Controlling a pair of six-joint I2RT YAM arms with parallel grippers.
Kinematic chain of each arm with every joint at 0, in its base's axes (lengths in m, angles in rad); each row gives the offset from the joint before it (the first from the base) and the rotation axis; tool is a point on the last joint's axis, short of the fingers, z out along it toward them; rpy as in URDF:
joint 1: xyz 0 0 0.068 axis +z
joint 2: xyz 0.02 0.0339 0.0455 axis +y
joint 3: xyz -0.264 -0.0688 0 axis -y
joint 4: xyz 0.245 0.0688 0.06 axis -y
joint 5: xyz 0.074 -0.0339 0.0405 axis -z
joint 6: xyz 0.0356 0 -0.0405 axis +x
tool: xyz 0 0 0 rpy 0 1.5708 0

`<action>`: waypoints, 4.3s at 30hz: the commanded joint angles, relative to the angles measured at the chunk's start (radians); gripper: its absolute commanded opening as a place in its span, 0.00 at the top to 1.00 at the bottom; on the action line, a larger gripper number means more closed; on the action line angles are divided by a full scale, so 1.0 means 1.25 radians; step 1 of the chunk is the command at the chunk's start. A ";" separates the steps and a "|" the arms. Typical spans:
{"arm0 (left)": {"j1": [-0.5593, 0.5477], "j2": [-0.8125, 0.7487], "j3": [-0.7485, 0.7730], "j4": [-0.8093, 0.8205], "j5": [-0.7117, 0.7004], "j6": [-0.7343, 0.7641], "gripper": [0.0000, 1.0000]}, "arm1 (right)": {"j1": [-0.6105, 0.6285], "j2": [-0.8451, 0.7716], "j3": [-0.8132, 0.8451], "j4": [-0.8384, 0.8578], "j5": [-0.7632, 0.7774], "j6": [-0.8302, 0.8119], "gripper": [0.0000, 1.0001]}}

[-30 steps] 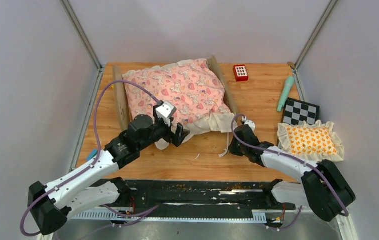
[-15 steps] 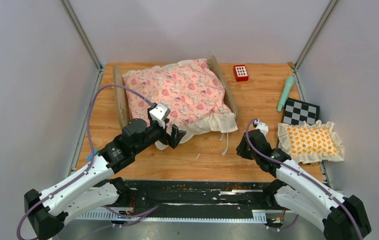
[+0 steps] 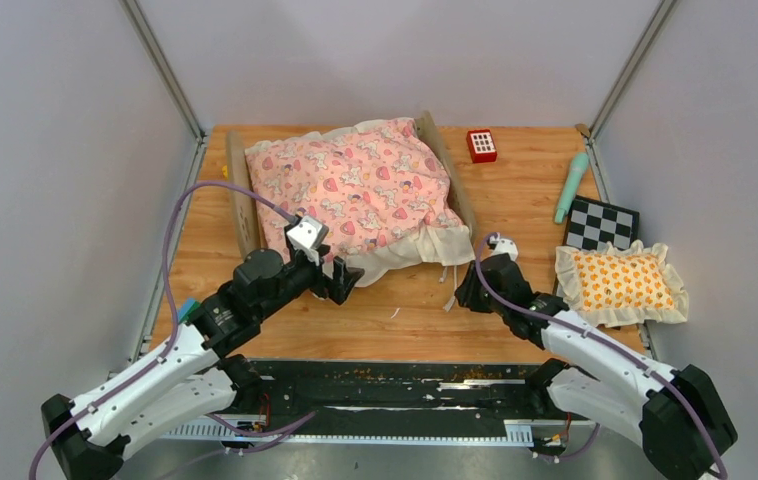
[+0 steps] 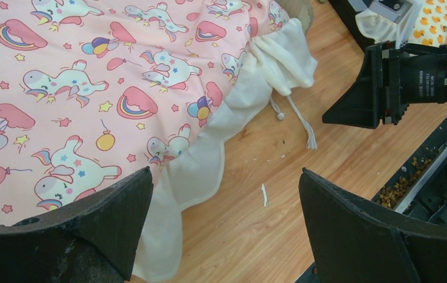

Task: Set up the pet bed
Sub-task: Tie the ropes to the bed frame.

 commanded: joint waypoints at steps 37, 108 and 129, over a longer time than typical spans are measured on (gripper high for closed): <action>0.003 -0.062 -0.018 -0.044 -0.037 -0.014 0.00 | 0.113 0.467 0.213 0.140 0.254 0.036 0.76; -0.011 -0.104 -0.105 0.020 0.010 -0.082 0.05 | -0.070 0.358 0.121 0.271 -0.013 -0.160 0.70; -0.225 0.166 -0.134 0.339 -0.132 -0.010 0.03 | -0.098 0.184 0.102 0.135 -0.064 -0.124 1.00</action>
